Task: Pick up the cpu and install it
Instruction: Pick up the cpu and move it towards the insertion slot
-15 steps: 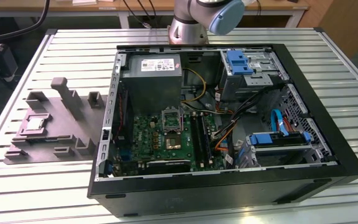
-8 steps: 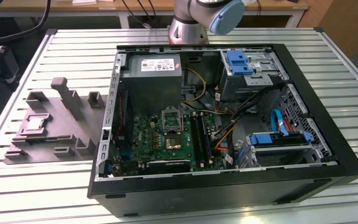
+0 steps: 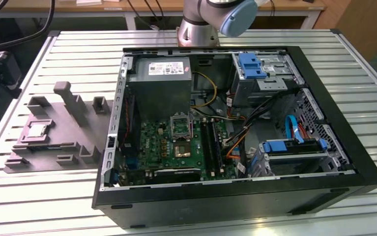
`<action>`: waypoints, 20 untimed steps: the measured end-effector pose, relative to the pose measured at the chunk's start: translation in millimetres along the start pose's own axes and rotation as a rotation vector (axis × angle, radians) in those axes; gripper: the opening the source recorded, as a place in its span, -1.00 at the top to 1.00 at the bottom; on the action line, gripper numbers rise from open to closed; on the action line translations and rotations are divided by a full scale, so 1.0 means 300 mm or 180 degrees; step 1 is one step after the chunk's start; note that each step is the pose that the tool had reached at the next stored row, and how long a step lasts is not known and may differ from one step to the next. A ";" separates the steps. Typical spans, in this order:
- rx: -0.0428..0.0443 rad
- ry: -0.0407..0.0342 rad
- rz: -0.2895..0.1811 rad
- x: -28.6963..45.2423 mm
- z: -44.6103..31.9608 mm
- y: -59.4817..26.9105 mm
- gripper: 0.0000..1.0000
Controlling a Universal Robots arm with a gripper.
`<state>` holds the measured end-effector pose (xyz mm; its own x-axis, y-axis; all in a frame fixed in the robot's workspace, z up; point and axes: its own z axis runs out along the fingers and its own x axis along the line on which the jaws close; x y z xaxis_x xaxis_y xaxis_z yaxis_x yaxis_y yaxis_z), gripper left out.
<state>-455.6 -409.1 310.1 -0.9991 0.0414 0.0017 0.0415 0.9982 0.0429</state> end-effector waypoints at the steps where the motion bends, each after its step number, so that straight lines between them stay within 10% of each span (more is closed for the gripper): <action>1: 0.0000 0.0000 0.0000 0.000 0.002 0.000 -0.21; 20: 0.0000 0.0000 0.0000 0.000 0.043 -0.002 -0.21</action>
<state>-455.6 -409.1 297.2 -0.9991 0.0415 0.0019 0.0415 0.9982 0.0429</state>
